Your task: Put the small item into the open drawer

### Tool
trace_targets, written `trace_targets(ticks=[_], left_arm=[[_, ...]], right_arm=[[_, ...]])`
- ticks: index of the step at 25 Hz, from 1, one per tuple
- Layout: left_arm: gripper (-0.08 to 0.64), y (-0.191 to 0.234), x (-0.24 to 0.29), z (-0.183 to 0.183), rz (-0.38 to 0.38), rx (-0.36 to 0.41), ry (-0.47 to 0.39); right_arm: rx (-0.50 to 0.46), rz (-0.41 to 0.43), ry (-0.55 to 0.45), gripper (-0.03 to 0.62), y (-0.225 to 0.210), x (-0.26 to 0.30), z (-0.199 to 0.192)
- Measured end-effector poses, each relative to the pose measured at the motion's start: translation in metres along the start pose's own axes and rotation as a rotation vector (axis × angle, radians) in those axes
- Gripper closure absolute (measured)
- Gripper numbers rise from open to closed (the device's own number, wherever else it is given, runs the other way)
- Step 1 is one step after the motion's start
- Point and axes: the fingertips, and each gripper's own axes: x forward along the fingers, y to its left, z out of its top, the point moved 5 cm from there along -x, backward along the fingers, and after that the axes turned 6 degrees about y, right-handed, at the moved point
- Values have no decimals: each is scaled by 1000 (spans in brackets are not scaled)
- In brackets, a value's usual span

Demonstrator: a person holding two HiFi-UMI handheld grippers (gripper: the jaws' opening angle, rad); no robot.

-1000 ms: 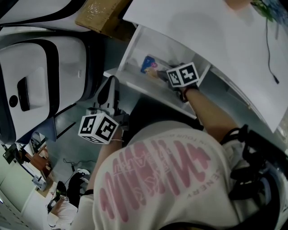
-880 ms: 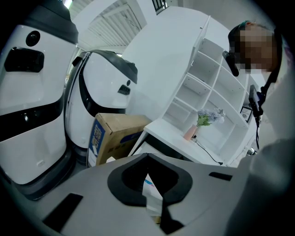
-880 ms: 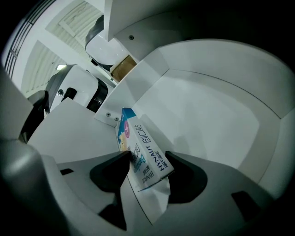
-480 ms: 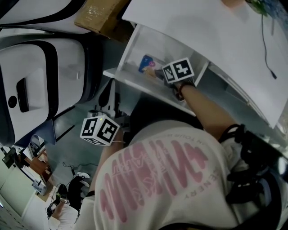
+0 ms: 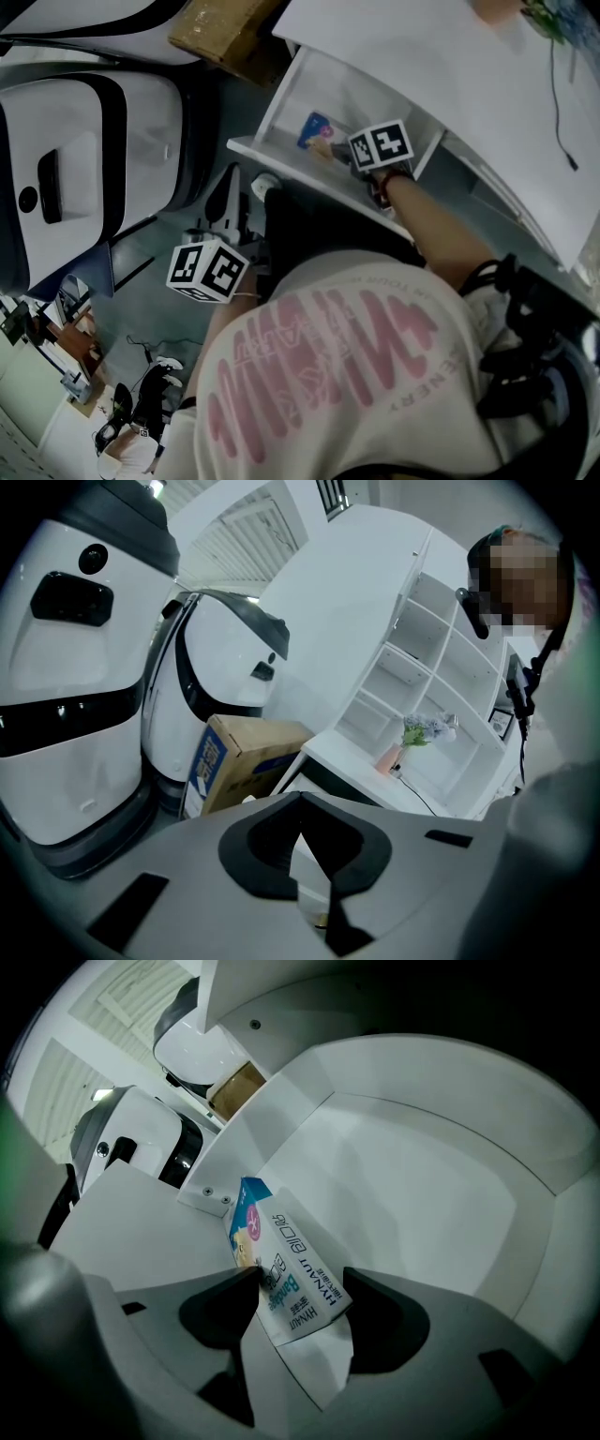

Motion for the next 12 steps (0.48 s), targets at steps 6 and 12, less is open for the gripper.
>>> trace_targets(ticks=[6,12], left_arm=[[532,8,15,17,-53,12,13],[531,15,24,35,-111,38,28]], right_arm=[[33,-16,17,293,2,2,1],[41,-41,47,291,3,5,2]])
